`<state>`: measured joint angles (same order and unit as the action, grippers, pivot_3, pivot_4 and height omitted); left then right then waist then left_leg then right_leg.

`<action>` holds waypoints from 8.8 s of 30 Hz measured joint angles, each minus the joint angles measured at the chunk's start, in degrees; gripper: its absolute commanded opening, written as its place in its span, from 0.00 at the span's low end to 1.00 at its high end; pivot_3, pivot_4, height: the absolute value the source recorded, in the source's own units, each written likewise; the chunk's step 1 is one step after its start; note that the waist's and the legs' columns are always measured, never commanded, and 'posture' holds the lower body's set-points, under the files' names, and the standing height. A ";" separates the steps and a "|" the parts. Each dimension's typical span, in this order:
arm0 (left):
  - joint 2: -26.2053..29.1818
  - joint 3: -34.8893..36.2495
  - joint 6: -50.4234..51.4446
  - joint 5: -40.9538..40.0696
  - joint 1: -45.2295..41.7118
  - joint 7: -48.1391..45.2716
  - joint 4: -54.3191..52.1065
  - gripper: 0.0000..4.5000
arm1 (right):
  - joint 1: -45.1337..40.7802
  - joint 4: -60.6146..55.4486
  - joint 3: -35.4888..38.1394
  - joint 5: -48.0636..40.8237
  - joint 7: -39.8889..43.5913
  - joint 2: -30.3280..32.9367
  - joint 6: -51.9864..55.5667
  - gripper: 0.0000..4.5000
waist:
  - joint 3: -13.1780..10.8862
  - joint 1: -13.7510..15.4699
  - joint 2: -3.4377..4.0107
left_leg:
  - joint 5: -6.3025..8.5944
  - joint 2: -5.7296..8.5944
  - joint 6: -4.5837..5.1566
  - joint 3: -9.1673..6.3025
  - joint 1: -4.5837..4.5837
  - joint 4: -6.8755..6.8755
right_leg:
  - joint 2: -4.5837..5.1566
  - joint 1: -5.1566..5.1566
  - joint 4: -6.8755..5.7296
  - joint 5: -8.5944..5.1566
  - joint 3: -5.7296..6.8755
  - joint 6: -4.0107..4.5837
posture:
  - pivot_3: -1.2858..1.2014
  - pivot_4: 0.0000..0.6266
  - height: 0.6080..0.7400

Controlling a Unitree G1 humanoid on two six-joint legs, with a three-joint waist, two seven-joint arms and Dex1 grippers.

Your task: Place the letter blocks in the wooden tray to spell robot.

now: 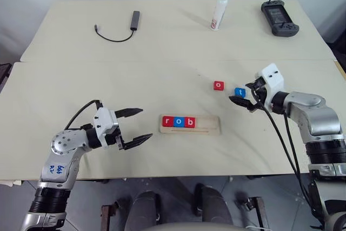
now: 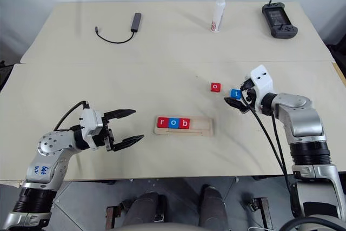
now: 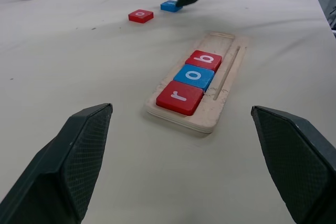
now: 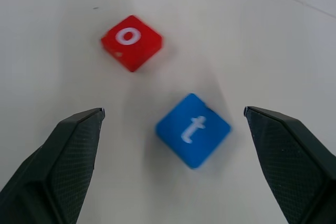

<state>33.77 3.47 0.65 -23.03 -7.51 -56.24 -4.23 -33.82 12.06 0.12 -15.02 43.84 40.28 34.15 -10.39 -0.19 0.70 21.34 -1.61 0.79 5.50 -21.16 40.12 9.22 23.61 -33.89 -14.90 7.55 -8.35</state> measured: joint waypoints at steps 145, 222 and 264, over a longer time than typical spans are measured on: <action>-1.13 -0.05 2.31 0.07 0.27 3.04 -3.63 1.00 | -11.68 0.28 5.17 6.00 -35.64 -28.55 18.50 0.99 | 0.01 -1.77 0.02 | -0.02 -0.04 -0.06 0.01 -0.04 -0.13 | -0.05 0.10 -0.02 0.00 -0.01 0.00 | 0.52 0.24 1.00; -1.63 -4.37 3.76 -0.39 -5.99 -7.58 -1.71 1.00 | 14.02 -5.10 -4.51 3.99 29.01 14.94 -24.73 1.00 | -0.07 -0.88 -0.14 | 0.10 -0.01 0.09 0.01 0.05 0.03 | -0.02 -0.08 0.13 0.03 -0.03 -0.06 | 0.52 0.24 1.00; -1.09 -2.21 6.22 -0.82 -0.81 -1.48 -6.75 1.00 | -3.65 -8.17 -17.92 8.31 30.22 1.40 -11.16 0.32 | -0.05 0.05 -0.16 | 0.07 -0.02 0.03 -0.06 -0.02 0.14 | -0.02 -0.07 0.05 0.03 0.04 -0.06 | 0.52 0.24 1.00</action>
<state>32.68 1.26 6.87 -23.85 -8.32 -57.72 -10.98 -37.46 3.90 -17.80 -6.72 74.06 41.67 22.99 -10.45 -0.14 0.54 21.41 -1.63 0.82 5.44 -21.18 40.26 9.20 23.54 -33.84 -14.87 7.60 -8.41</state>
